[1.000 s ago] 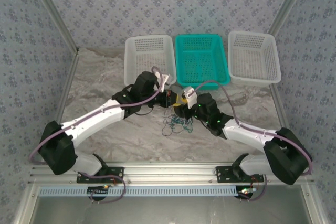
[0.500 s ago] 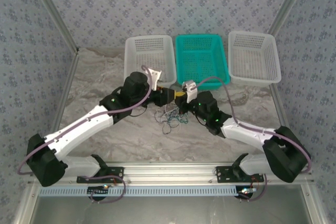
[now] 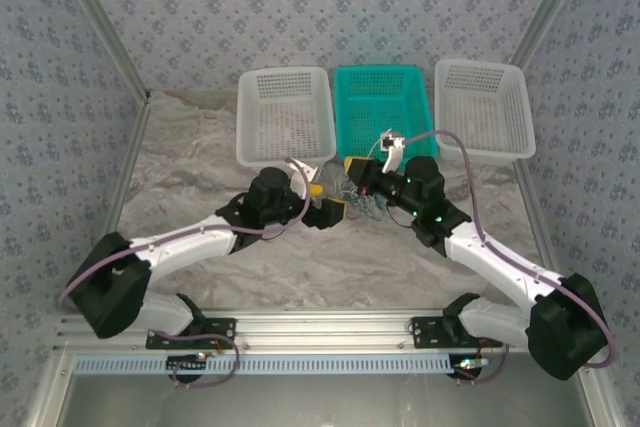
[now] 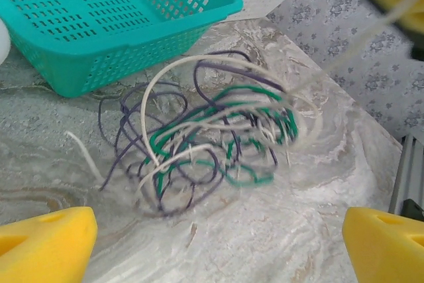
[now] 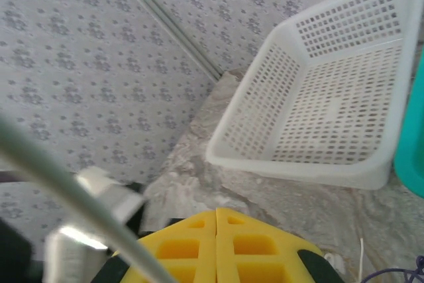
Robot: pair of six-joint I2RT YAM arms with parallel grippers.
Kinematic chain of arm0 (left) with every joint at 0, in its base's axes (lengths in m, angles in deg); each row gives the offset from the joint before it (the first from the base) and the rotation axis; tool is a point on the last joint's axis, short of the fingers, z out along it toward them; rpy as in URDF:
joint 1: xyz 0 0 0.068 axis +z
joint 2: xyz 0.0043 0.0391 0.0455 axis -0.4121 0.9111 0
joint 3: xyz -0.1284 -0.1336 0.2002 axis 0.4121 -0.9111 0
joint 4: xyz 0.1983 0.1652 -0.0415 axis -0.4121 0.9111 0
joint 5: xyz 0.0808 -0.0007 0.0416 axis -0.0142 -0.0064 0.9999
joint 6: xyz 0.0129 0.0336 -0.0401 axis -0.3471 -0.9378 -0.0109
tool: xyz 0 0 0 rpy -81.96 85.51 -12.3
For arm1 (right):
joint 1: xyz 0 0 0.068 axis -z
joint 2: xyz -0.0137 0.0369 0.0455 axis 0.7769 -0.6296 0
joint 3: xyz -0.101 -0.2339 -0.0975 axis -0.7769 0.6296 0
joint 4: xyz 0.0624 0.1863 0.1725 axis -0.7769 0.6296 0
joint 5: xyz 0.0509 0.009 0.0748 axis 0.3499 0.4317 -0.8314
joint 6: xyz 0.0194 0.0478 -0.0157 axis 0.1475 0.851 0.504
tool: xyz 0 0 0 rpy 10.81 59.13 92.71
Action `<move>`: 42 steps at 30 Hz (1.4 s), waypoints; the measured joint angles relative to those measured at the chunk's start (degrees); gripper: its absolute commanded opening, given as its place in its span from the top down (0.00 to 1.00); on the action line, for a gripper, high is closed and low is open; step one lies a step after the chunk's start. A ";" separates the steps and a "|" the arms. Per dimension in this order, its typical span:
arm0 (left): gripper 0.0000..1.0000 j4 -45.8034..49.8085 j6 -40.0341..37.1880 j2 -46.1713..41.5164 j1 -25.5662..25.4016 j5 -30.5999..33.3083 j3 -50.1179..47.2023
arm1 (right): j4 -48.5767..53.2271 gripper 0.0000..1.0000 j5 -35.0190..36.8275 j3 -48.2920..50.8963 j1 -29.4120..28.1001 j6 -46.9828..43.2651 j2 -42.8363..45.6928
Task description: Untangle the cables
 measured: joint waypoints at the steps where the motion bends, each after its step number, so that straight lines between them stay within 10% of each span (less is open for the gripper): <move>1: 0.02 -0.48 0.09 1.64 0.00 0.70 0.90 | 0.61 1.00 -0.57 -0.74 0.00 0.55 0.24; 5: 0.18 -1.95 0.57 5.07 0.00 5.77 1.66 | 1.64 1.00 -2.93 -2.80 -0.02 1.66 0.76; 10: 0.97 -5.97 1.11 5.14 0.28 6.36 1.07 | 2.99 1.00 -5.75 -4.28 -0.09 2.10 0.79; 11: 1.00 -6.47 1.14 5.14 0.44 5.66 1.07 | 3.13 1.00 -6.25 -4.50 -0.20 2.10 0.79; 37: 1.00 2.05 3.10 4.57 2.47 15.56 -4.09 | 18.29 1.00 1.25 -8.41 16.87 3.65 17.33; 42: 1.00 9.01 8.46 3.89 3.63 25.33 -5.75 | 30.27 1.00 5.07 -14.29 26.34 3.15 19.10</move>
